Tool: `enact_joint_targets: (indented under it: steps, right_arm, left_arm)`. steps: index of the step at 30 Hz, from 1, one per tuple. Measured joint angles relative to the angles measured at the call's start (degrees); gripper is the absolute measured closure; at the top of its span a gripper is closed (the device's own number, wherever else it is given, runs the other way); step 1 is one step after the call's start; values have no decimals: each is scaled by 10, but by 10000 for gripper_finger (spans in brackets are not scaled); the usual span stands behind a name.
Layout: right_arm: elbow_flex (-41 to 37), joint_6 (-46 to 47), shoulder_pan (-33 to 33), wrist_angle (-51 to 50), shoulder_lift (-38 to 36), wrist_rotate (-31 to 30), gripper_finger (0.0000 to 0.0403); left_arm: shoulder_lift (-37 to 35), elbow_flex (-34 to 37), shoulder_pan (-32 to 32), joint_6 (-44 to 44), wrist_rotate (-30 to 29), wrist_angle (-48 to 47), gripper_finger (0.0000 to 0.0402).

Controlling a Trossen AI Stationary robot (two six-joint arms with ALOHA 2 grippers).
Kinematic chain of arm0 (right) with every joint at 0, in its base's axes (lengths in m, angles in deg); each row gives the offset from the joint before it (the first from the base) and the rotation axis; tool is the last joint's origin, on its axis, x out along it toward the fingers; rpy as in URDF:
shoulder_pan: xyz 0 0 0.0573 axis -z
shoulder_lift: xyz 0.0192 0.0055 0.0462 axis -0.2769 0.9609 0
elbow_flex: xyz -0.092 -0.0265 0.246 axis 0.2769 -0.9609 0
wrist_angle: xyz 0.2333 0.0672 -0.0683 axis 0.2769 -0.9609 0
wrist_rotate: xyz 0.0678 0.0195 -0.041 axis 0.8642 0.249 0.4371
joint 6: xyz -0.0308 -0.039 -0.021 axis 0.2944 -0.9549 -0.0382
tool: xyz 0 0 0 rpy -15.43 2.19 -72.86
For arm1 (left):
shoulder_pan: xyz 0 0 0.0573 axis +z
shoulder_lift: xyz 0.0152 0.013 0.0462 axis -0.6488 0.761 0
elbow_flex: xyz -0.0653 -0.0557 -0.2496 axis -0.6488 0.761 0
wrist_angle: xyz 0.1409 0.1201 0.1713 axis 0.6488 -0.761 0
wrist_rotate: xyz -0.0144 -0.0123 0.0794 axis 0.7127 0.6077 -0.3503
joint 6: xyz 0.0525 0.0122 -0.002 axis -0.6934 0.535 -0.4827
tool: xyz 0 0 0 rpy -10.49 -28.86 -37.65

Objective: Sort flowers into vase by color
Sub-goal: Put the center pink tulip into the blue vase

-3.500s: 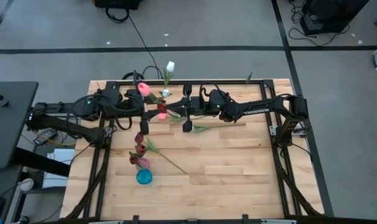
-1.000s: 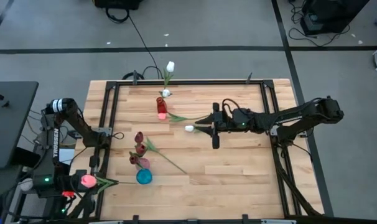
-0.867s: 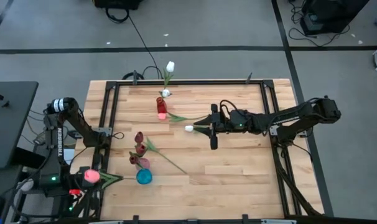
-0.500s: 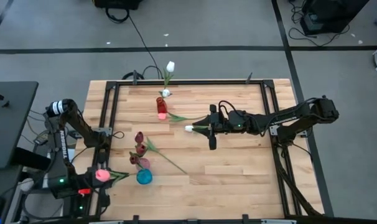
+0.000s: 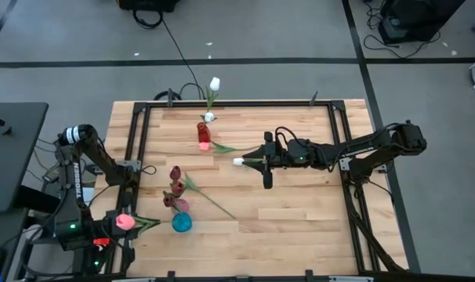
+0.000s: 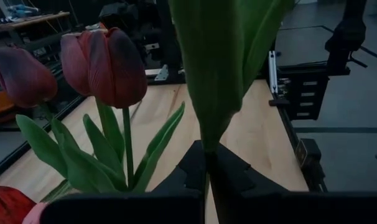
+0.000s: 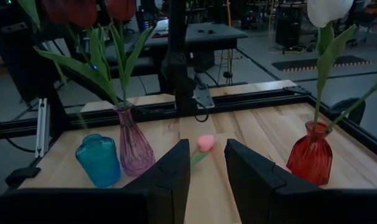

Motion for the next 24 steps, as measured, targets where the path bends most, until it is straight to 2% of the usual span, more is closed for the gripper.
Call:
enact_joint_targets:
  steps: [7,17,20,24]
  right_arm:
    - [0,0,0,-1,0,0,288]
    - [0,4,0,0,0,0,288]
    - [0,4,0,0,0,0,288]
    - [0,4,0,-1,0,0,288]
  left_arm:
    - [-1,3,0,0,9,4,387]
    - [-1,43,50,12,98,39,379]
    - [-1,42,64,1,132,40,350]
    - [-1,31,68,-4,155,35,279]
